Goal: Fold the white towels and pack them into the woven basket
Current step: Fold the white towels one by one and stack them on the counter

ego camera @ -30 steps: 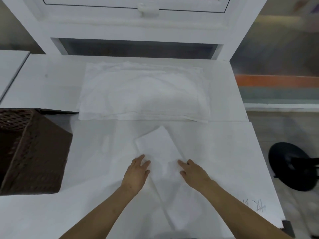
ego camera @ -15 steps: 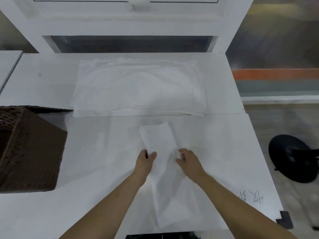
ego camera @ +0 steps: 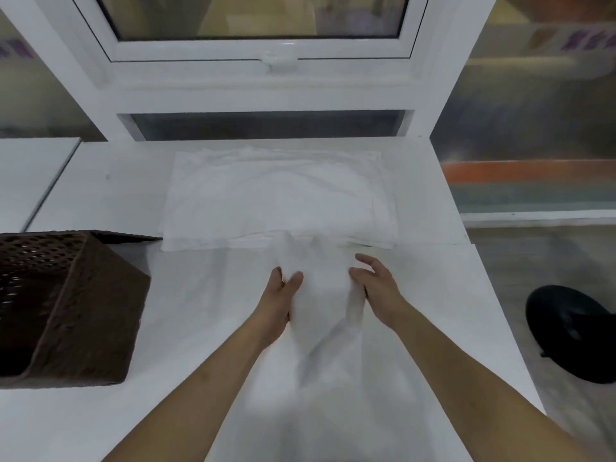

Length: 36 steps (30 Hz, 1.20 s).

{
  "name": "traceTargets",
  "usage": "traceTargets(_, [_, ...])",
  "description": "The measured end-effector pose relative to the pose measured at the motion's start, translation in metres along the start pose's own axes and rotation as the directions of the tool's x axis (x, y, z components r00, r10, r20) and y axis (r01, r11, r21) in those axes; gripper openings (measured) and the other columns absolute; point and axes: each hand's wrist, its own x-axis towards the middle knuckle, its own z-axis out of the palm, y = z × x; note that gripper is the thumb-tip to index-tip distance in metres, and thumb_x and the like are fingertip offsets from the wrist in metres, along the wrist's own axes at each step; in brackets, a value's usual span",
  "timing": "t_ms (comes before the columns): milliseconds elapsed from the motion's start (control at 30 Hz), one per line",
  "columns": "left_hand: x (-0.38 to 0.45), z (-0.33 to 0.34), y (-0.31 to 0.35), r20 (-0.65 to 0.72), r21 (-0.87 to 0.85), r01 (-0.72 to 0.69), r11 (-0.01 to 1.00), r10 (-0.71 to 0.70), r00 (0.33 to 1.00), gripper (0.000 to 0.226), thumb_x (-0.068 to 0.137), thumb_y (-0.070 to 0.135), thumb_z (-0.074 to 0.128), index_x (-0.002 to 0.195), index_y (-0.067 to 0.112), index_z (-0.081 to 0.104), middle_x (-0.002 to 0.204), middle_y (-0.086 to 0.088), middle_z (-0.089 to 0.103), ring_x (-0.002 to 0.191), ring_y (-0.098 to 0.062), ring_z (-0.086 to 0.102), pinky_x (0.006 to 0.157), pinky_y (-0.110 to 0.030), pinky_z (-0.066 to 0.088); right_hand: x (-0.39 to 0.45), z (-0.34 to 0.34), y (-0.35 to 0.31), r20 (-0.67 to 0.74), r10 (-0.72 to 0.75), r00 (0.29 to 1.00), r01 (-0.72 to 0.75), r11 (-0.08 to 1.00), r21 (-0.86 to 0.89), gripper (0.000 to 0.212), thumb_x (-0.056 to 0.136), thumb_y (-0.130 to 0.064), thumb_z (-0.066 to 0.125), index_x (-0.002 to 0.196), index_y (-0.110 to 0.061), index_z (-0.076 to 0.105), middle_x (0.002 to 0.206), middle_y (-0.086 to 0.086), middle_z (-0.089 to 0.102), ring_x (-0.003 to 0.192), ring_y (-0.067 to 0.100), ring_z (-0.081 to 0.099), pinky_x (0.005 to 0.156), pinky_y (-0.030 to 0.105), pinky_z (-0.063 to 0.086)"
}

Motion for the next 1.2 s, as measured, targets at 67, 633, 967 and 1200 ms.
traceTargets(67, [-0.003,0.005,0.028,0.022,0.069,-0.098,0.993,0.096,0.995,0.032,0.103,0.031,0.058,0.133,0.020,0.052,0.132,-0.003,0.067,0.118,-0.022,0.067,0.098,-0.051,0.055,-0.009,0.003,-0.031,-0.014,-0.091,0.996,0.091,0.995,0.027,0.045,0.093,-0.020,0.073,0.136,-0.025,0.057,0.113,0.011,0.074,0.102,0.026,0.072,0.092,0.039,0.056])
traceTargets(633, [-0.066,-0.042,-0.045,0.149,0.684,-0.310,0.660,0.290,0.945,0.008,0.093,0.025,0.072,0.092,0.022,0.065,0.091,0.018,0.074,0.091,-0.003,0.071,0.086,-0.032,0.056,-0.098,-0.027,0.015,0.098,-0.166,0.981,0.193,0.813,-0.550,0.010,0.089,-0.014,0.076,0.084,-0.013,0.068,0.070,-0.013,0.062,0.063,0.002,0.052,0.063,0.016,0.041])
traceTargets(967, [-0.079,-0.055,-0.107,0.006,0.663,-0.065,0.746,0.081,0.997,0.026,0.094,0.018,0.070,0.077,0.035,0.060,0.084,0.011,0.075,0.079,-0.007,0.069,0.069,-0.020,0.048,-0.119,-0.030,0.092,0.085,-0.013,0.996,0.063,0.789,-0.611,0.002,0.095,-0.015,0.068,0.093,-0.016,0.067,0.086,-0.012,0.073,0.080,0.004,0.067,0.072,0.014,0.047])
traceTargets(1200, [-0.031,-0.054,-0.098,-0.152,0.680,0.018,0.733,0.117,0.981,0.009,0.094,0.045,0.065,0.093,0.037,0.061,0.089,0.019,0.068,0.077,-0.010,0.067,0.074,-0.040,0.055,-0.073,-0.014,0.085,-0.046,-0.072,0.996,0.021,0.730,-0.684,0.007,0.097,-0.036,0.064,0.096,-0.030,0.061,0.088,-0.010,0.071,0.076,0.012,0.068,0.069,0.033,0.055])
